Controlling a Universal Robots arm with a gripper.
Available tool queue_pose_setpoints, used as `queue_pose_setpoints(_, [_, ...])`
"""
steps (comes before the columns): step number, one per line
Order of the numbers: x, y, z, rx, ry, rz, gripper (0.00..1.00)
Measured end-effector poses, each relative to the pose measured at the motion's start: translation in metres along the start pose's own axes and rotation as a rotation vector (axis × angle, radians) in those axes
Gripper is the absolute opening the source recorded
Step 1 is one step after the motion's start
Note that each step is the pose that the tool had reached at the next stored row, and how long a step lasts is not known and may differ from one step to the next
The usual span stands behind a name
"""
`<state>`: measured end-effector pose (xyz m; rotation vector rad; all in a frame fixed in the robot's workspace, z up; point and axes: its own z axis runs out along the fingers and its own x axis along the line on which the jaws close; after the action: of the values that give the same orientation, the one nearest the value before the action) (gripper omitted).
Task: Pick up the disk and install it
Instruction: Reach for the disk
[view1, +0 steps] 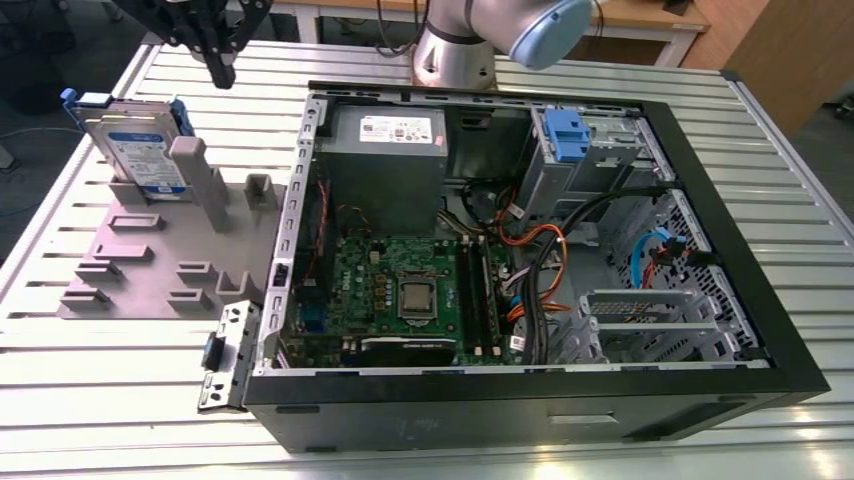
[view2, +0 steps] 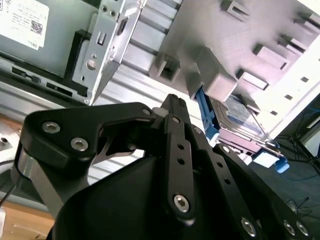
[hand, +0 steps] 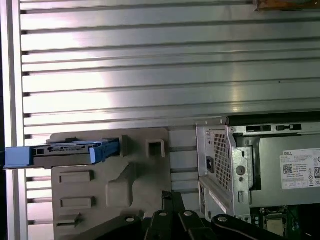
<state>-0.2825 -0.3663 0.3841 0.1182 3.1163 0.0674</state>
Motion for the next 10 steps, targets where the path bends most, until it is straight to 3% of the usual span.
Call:
queue_pose_setpoints(4, [0.0147, 0.0002, 0.0010, 0.0002, 0.0040, 0.000, 0.11])
queue_pose_setpoints(10, [0.0182, -0.0001, 0.0014, 0.0003, 0.0052, 0.000, 0.11])
